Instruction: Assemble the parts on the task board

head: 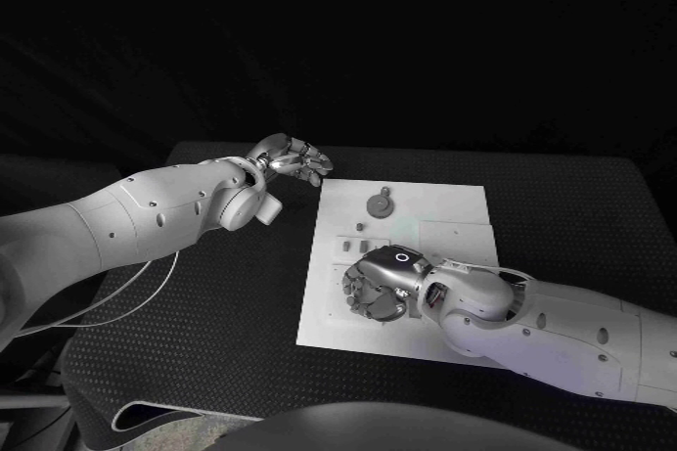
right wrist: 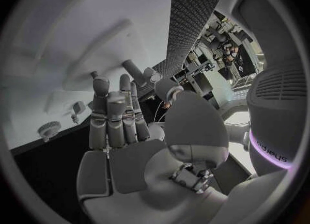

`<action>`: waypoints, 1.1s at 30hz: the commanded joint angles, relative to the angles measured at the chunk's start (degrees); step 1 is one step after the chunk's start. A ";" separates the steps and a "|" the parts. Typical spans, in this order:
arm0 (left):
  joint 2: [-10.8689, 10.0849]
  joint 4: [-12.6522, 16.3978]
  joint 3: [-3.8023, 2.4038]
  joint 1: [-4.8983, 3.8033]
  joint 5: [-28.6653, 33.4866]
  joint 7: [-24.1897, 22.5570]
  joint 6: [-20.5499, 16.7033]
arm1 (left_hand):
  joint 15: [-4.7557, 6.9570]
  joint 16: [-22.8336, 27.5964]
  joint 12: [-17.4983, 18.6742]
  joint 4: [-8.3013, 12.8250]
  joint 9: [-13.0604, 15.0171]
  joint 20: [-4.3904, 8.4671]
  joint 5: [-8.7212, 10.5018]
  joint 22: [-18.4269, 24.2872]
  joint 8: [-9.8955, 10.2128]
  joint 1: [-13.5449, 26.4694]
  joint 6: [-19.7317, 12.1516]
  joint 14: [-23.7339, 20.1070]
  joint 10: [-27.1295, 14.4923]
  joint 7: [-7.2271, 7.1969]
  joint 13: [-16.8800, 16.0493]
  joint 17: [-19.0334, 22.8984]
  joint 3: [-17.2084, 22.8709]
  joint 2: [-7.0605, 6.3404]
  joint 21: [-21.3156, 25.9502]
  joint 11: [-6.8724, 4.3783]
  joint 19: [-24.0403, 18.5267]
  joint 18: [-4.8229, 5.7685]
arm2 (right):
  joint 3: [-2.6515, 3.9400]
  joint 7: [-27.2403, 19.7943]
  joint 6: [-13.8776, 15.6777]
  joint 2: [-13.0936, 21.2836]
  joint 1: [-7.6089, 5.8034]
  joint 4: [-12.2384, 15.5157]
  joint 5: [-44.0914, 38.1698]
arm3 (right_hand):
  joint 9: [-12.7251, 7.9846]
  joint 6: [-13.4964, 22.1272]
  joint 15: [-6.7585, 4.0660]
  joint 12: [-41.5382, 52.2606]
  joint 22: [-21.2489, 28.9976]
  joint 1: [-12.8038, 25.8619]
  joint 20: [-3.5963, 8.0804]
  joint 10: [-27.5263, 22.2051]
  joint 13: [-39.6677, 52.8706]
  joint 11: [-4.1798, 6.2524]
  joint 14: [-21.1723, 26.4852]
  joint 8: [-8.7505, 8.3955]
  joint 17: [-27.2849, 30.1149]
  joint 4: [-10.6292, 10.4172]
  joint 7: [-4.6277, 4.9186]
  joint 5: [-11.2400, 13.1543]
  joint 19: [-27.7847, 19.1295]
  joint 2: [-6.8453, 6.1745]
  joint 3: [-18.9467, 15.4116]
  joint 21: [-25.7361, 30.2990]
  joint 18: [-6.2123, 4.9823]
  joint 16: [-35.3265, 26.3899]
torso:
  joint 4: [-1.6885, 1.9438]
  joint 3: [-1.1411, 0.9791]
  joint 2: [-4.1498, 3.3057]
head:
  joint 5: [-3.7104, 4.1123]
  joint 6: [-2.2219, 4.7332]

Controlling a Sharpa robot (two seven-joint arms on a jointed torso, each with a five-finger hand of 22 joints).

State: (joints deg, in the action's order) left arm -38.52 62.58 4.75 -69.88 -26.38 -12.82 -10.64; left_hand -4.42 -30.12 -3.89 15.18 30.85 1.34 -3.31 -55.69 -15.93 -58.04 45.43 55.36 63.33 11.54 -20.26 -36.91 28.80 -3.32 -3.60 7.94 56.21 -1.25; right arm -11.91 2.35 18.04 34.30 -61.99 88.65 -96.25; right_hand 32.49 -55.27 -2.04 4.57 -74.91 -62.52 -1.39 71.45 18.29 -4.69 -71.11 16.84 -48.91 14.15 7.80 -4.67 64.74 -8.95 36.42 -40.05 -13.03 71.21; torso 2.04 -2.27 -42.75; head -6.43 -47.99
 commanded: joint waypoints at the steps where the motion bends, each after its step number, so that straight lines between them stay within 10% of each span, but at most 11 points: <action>1: 0.09 0.08 -0.05 -0.06 0.38 -0.37 0.67 | -0.23 0.39 -0.11 -0.39 0.08 -0.30 -0.05 0.07 -0.15 0.59 -0.39 0.28 -0.48 0.14 0.08 -0.08 -0.05 0.00 -0.33 0.11 -0.21 -0.41 | -0.01 -1.53 -0.35 -0.01 0.05 0.15 -0.14 | 0.22 -1.15 -0.07 0.23 -1.35 -1.15 0.00 0.41 0.17 0.41 0.33 0.63 -0.10 0.95 -0.48 0.13 -0.45 2.54 0.33 -0.40 -1.97 0.27 | 0.02 0.03 -0.01 | 0.04 -0.01; 7: 0.10 0.08 -0.05 -0.06 0.38 -0.32 0.85 | -0.23 0.42 -0.10 -0.42 0.08 -0.31 -0.04 0.08 -0.14 0.61 -0.42 0.29 -0.51 0.15 0.08 -0.12 -0.05 0.02 -0.33 0.12 -0.21 -0.41 | -0.01 -1.74 -0.33 -0.01 0.06 0.23 -0.53 | 0.53 -2.64 -0.49 0.77 -1.33 -3.21 0.06 1.41 0.83 0.89 0.15 1.20 -0.18 2.27 -0.95 0.00 -0.26 6.32 1.73 -0.97 -1.97 0.62 | 0.04 0.03 -0.03 | -0.02 -0.13; 33: -0.08 -0.03 -0.05 -0.06 0.38 -0.31 1.01 | -0.21 0.62 -0.06 -0.50 0.06 -0.30 -0.05 0.16 -0.06 0.59 -0.63 0.43 -0.68 0.24 0.12 -0.42 0.03 0.13 -0.34 0.19 -0.17 -0.42 | 0.00 -1.39 -0.05 0.84 0.06 0.13 0.06 | 0.47 -2.22 -0.40 0.47 -1.27 -3.66 0.25 0.68 1.51 0.78 0.02 0.67 -0.19 2.45 -0.77 0.07 -0.16 4.30 2.22 -1.50 -1.97 0.80 | -0.02 -0.02 0.01 | -0.02 -0.37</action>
State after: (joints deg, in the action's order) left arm -38.65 62.47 4.75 -69.88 -26.38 -12.75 -10.35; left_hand -4.63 -29.90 -3.89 15.02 30.84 1.33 -3.31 -55.60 -15.93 -58.04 45.03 55.56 63.12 11.54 -20.22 -37.23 28.96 -3.32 -3.60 8.15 56.21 -1.25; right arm -11.86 1.24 18.08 35.09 -62.01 88.78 -96.42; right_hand 32.84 -57.66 -2.53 5.35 -74.91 -66.50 -1.45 72.52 19.76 -3.95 -71.03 17.80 -49.07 16.59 6.87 -4.38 64.57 -3.92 38.21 -41.16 -13.30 71.77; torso 2.01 -2.29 -42.75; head -6.47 -48.34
